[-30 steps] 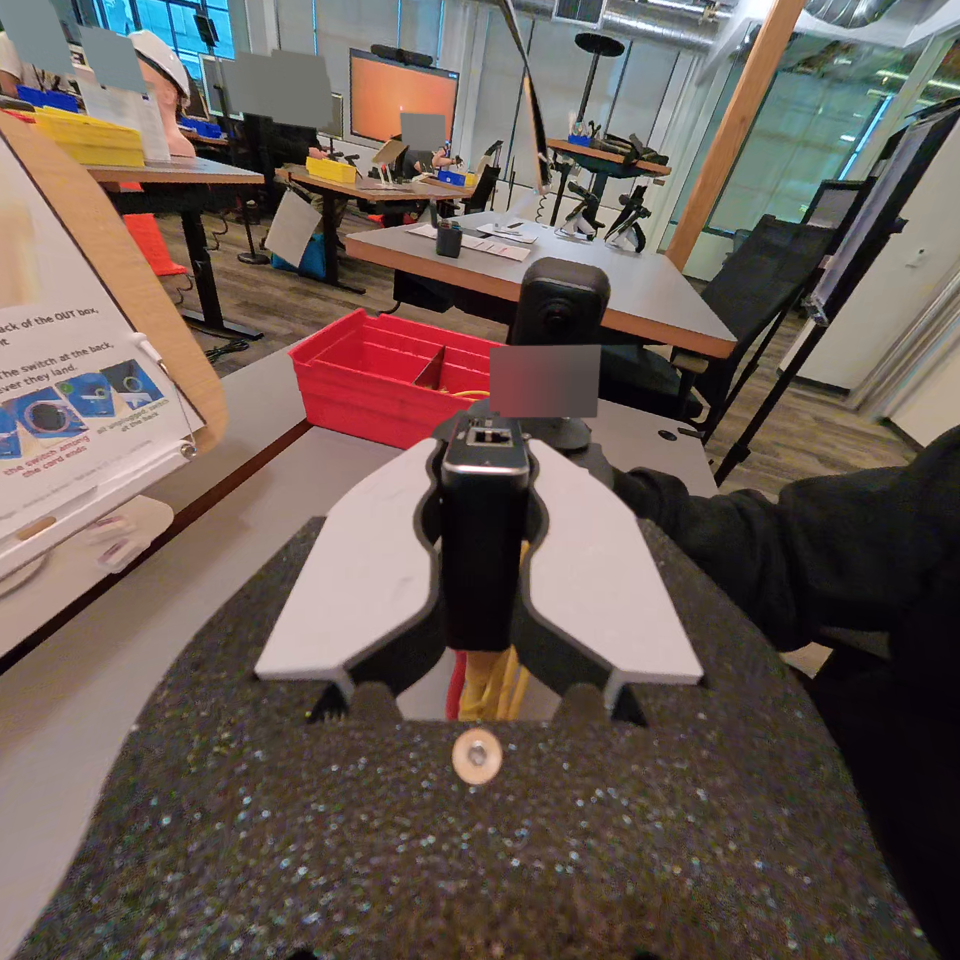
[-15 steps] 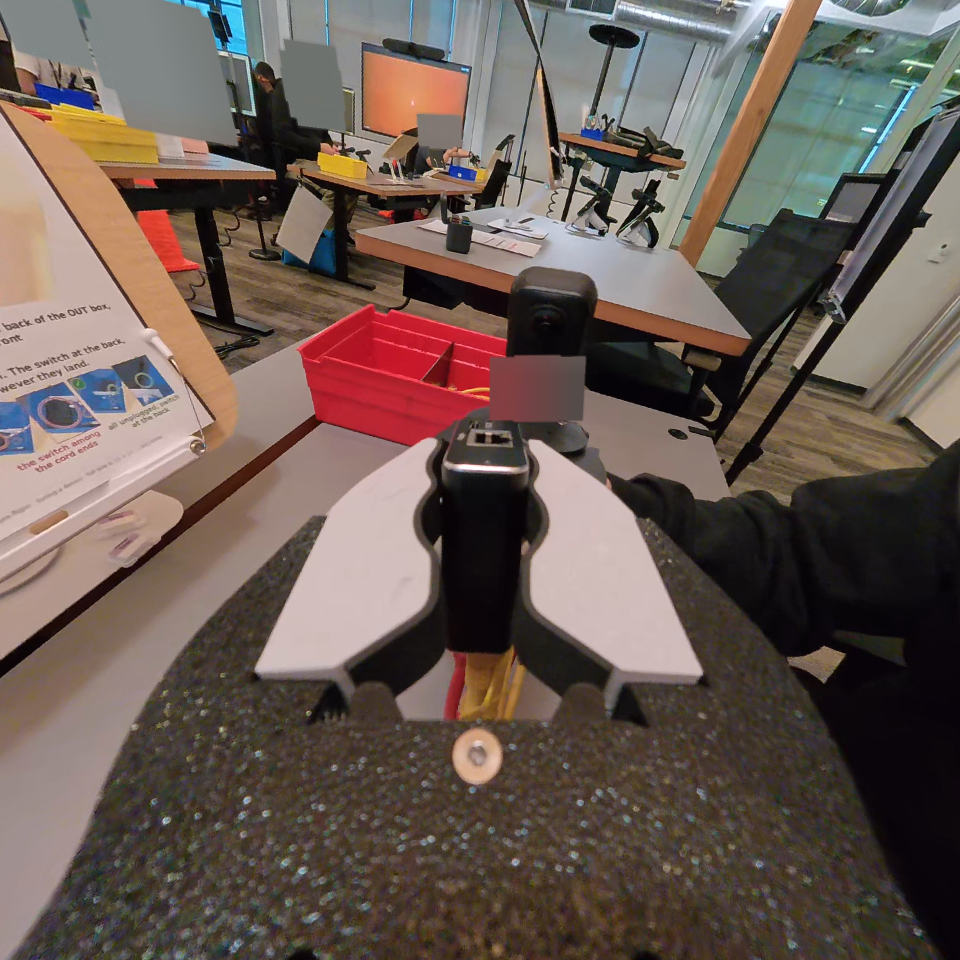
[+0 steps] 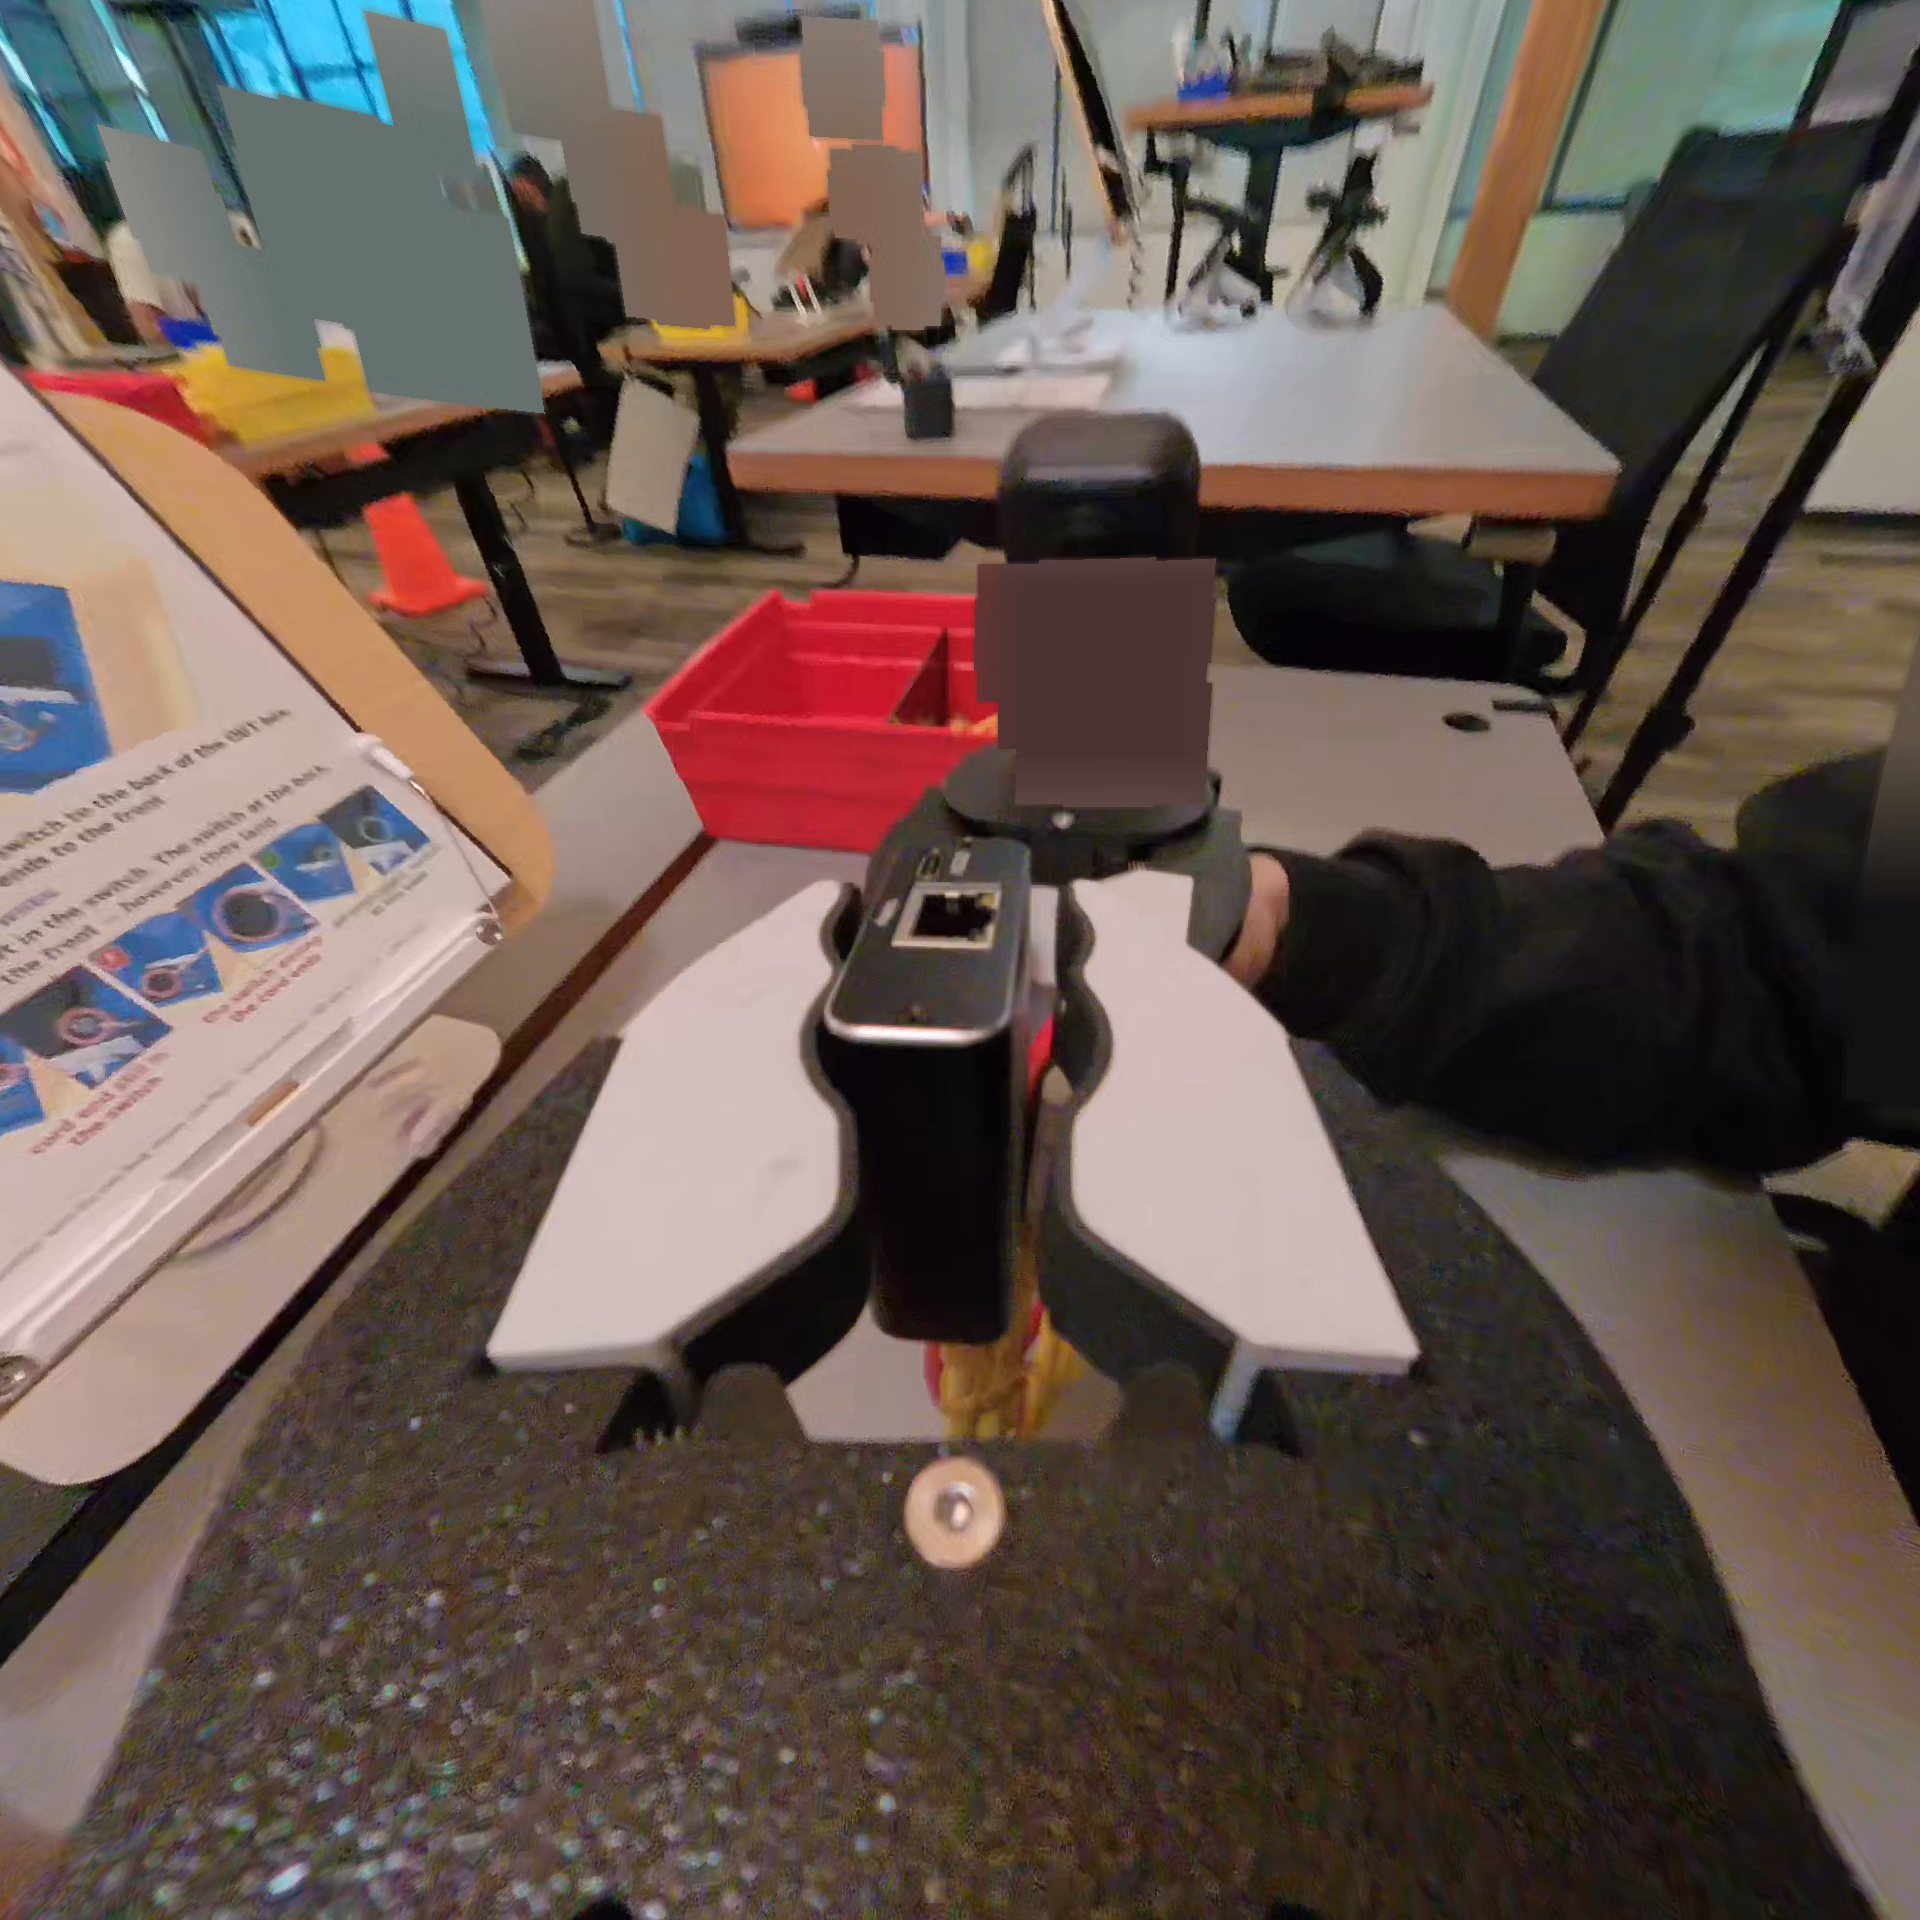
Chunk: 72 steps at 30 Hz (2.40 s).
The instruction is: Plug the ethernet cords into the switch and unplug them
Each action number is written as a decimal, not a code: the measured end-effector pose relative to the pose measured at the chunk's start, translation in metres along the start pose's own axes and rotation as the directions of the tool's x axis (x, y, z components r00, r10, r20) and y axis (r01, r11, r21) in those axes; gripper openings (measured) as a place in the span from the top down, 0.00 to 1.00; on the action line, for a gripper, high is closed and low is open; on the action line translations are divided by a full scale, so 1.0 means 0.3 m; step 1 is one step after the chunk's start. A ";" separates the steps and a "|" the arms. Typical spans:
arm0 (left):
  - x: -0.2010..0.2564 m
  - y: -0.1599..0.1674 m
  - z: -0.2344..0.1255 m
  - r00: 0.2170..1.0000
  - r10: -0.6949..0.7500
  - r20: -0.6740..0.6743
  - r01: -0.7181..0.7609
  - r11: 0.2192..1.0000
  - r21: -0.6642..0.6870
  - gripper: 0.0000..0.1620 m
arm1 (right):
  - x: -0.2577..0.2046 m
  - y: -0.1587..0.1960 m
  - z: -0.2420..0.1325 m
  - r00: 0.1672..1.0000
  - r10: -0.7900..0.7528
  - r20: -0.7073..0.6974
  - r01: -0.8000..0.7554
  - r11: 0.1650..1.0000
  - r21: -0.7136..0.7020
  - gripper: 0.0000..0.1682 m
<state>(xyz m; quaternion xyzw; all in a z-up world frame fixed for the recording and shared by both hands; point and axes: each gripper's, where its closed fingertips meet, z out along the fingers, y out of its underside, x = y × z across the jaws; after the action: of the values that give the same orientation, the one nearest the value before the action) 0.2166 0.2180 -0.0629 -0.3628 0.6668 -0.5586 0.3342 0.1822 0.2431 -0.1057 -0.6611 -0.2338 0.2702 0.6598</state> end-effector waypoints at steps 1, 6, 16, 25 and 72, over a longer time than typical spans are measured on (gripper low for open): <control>0.013 0.028 0.009 1.000 0.011 -0.023 -0.012 0.998 -0.062 0.80 | -0.010 0.005 0.004 1.000 -0.023 0.007 0.023 1.000 -0.018 0.86; 0.029 0.017 0.023 0.999 0.019 -0.042 -0.022 0.997 -0.071 0.83 | -0.027 -0.017 -0.005 0.999 -0.025 0.044 0.025 1.000 0.014 0.86; -0.022 -0.012 0.015 0.971 -0.227 -0.070 0.231 0.971 0.057 0.84 | -0.014 -0.025 0.013 0.998 0.039 0.042 -0.043 0.992 0.120 0.81; -0.031 -0.015 0.012 0.972 -0.227 -0.061 0.231 0.970 0.072 0.84 | 0.000 -0.029 0.021 0.995 0.090 0.039 -0.095 0.983 0.155 0.85; -0.024 -0.031 0.004 0.997 -0.078 0.010 0.077 0.995 0.057 0.83 | 0.003 -0.050 -0.016 0.999 0.018 0.045 -0.025 0.986 0.166 0.91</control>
<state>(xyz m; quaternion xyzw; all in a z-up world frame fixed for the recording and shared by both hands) 0.2224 0.2226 -0.0538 -0.3822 0.6342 -0.5876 0.3263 0.1868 0.2403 -0.0909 -0.6001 -0.2175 0.3103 0.7045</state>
